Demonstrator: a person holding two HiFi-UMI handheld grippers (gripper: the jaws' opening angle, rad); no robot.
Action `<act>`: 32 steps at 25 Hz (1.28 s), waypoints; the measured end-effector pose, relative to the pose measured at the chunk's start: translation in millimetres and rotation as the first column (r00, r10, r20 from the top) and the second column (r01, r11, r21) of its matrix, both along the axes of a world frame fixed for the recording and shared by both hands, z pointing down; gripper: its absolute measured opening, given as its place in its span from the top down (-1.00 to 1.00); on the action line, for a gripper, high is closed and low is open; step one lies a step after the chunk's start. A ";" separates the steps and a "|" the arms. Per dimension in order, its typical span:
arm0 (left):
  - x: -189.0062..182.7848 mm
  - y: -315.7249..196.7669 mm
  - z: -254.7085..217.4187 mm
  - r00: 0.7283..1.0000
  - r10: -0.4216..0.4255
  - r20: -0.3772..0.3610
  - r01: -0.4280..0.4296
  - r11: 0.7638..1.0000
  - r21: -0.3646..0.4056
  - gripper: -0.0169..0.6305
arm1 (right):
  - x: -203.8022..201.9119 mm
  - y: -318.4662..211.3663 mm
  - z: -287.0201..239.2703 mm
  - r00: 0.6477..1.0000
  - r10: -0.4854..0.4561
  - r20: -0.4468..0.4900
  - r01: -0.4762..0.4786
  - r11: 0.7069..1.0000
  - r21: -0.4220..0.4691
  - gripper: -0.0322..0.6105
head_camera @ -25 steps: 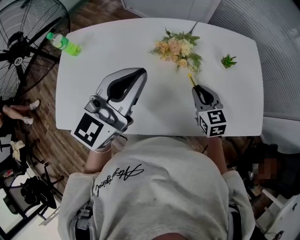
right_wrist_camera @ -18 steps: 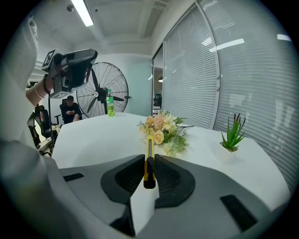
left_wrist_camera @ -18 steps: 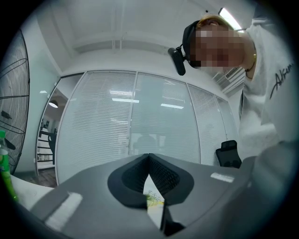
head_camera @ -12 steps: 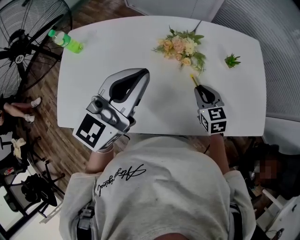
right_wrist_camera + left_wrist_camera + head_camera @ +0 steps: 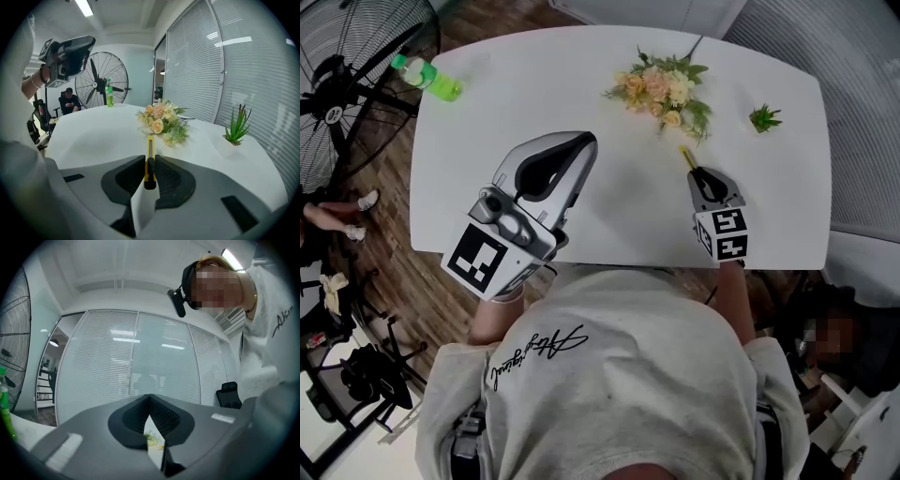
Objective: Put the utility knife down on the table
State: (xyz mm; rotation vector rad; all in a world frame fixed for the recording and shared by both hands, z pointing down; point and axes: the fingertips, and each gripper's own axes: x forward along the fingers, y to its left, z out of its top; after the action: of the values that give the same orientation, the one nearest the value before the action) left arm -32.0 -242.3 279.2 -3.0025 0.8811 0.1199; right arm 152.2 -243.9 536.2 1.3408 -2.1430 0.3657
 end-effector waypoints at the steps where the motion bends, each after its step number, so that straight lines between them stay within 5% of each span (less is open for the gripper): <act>1: 0.3 -0.3 0.2 1.000 -0.001 -0.002 0.001 1.000 -0.001 0.95 | 0.7 -0.2 1.4 1.000 -0.001 -0.006 0.001 1.000 -0.003 0.69; 32: -6.8 -3.2 2.4 1.000 -0.003 -0.004 0.003 1.000 -0.006 0.95 | 2.5 -2.4 23.7 0.998 0.001 -0.060 -0.006 0.996 -0.094 0.69</act>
State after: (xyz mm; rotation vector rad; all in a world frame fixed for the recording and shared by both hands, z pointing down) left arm -38.8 -245.5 281.7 -3.0077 0.8878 0.1236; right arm 154.7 -246.3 559.9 1.2868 -2.0487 0.4168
